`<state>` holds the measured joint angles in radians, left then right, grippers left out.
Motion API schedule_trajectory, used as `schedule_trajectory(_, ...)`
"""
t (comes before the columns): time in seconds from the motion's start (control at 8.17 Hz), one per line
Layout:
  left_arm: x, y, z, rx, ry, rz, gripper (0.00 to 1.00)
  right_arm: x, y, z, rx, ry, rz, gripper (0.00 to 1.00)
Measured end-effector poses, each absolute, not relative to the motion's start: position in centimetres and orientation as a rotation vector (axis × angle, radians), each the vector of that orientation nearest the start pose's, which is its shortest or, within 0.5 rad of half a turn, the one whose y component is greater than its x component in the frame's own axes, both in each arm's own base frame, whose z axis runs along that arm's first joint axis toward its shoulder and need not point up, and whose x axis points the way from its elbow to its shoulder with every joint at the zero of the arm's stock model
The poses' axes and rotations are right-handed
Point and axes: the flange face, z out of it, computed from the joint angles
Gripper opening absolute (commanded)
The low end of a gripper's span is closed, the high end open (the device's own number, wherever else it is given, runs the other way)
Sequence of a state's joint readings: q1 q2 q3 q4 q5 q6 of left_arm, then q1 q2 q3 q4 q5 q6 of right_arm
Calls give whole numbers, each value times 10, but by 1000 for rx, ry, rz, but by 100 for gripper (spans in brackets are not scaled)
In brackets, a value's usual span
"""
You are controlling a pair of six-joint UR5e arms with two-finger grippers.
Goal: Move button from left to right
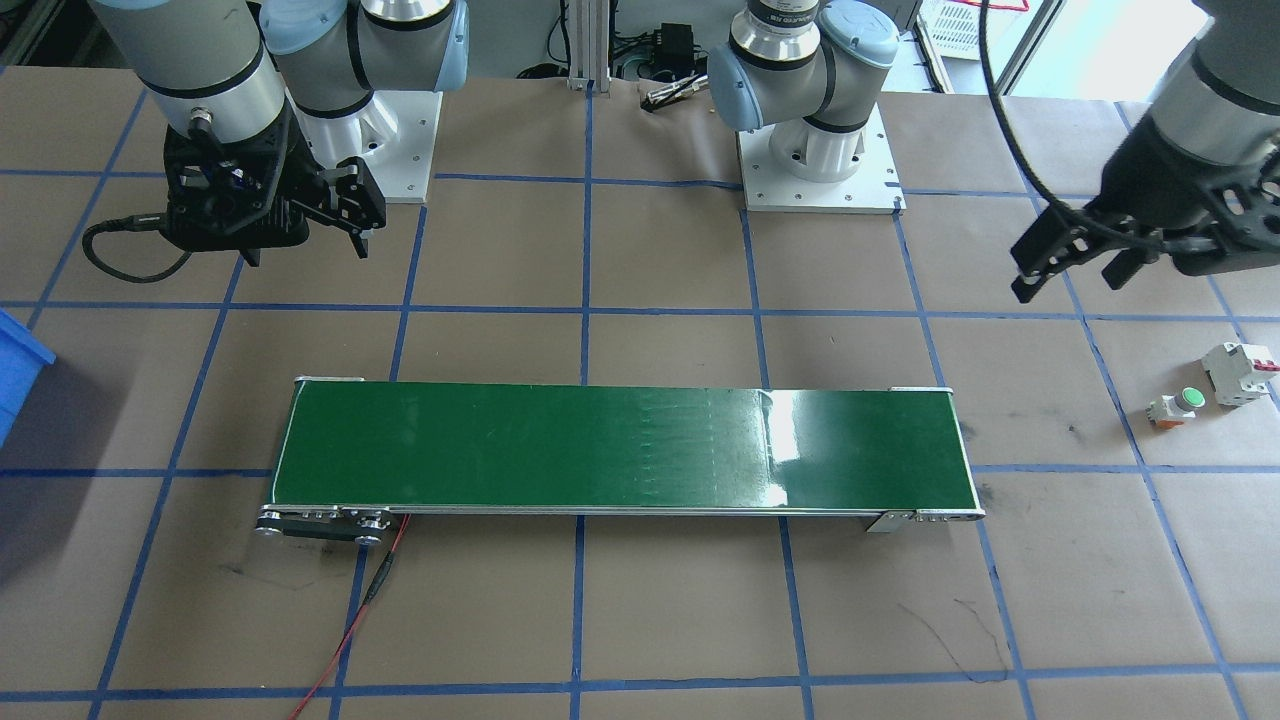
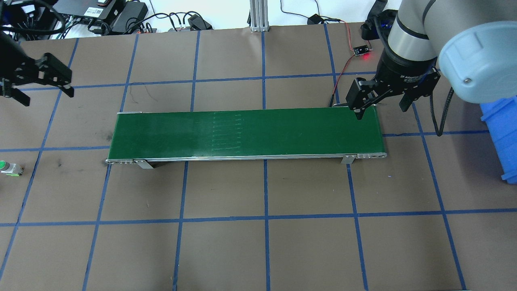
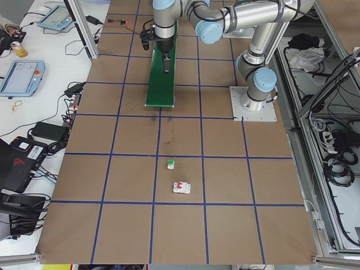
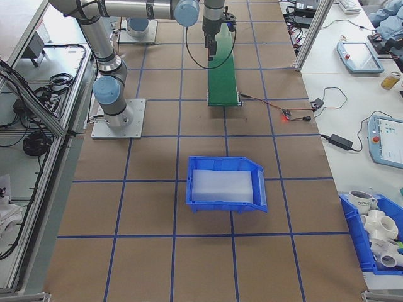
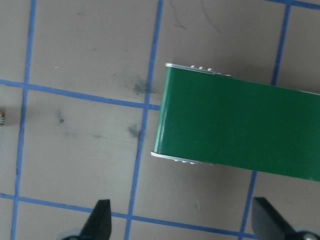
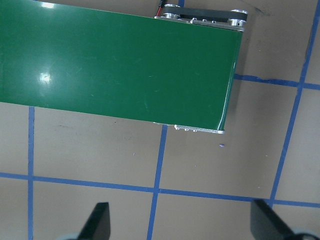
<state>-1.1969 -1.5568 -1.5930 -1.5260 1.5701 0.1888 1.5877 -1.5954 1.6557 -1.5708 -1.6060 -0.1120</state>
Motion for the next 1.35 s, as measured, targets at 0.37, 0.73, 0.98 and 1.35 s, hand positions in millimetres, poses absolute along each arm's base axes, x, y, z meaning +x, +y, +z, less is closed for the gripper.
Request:
schedule_trajectory(0.37, 186, -513, 444, -297, 3102, -11, 100, 138, -472, 458, -204, 3162, 98, 100)
schedule_trajectory(0.73, 327, -504, 367, -171, 3043, 67, 100, 138, -472, 458, -202, 3161, 98, 100)
schedule_trajectory(0.98, 380, -502, 319, -7, 3026, 67, 100, 138, -472, 458, -201, 3162, 98, 100)
schedule_trajectory(1.35, 410, -503, 250, 43, 3001, 221, 100, 138, -472, 458, -201, 3161, 100, 100)
